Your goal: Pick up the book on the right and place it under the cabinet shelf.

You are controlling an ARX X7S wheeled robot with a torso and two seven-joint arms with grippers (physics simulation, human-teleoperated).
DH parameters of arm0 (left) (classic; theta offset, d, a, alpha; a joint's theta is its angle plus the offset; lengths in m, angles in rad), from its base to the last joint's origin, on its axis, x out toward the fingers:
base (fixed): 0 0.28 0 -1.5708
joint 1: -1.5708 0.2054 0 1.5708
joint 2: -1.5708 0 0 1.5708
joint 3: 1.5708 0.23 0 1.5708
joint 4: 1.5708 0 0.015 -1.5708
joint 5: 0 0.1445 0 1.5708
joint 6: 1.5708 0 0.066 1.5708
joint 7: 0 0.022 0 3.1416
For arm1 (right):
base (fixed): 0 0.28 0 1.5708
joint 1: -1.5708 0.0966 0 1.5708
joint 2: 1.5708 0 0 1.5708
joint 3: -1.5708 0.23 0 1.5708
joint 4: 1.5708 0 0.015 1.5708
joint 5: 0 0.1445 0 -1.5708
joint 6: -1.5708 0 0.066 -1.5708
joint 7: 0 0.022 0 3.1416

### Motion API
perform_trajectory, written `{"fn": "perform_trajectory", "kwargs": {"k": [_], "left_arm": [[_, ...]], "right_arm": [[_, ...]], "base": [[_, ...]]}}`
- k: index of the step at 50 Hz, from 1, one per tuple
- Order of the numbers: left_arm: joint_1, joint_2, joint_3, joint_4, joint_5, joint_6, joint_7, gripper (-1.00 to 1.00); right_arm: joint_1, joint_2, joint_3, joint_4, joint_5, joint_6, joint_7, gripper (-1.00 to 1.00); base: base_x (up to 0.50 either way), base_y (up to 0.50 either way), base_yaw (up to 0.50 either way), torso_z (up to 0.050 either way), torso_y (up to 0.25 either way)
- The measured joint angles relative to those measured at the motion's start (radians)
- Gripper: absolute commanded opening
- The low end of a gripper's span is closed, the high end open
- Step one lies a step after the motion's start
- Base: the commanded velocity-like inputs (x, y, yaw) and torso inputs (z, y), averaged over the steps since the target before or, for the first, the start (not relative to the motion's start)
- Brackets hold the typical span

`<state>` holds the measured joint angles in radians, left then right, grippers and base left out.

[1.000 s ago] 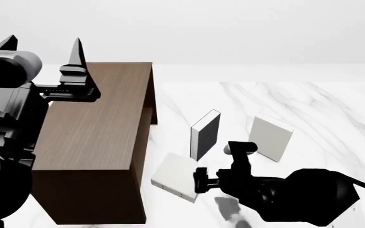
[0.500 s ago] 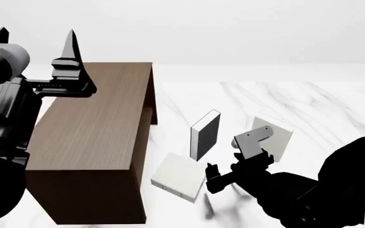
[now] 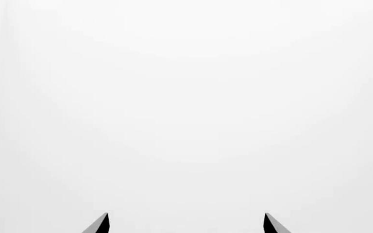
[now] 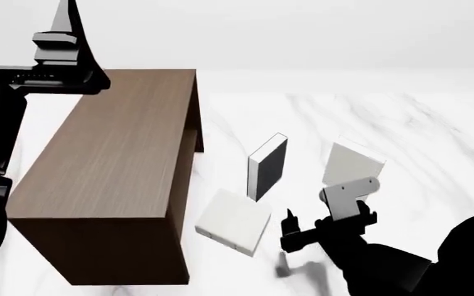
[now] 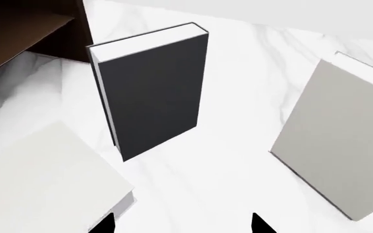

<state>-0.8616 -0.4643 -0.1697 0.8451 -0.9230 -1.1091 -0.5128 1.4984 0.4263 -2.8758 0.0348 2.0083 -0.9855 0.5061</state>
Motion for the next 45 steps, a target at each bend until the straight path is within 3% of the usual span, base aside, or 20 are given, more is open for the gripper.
{"fn": "perform_trajectory", "kwargs": {"k": [21, 45], "left_arm": [[-0.050, -0.010, -0.018, 0.004, -0.061, -0.036, -0.038, 1.00], [-0.070, -0.026, -0.030, 0.012, -0.110, -0.046, -0.063, 1.00]], "right_arm": [[-0.049, 0.021, 0.060, 0.042, -0.085, 0.008, 0.063, 1.00], [-0.134, 0.067, 0.190, 0.181, -0.428, -0.028, 0.281, 1.00]], "base": [[0.00, 0.00, 0.00, 0.000, -0.163], [0.00, 0.00, 0.00, 0.000, -0.156]]}}
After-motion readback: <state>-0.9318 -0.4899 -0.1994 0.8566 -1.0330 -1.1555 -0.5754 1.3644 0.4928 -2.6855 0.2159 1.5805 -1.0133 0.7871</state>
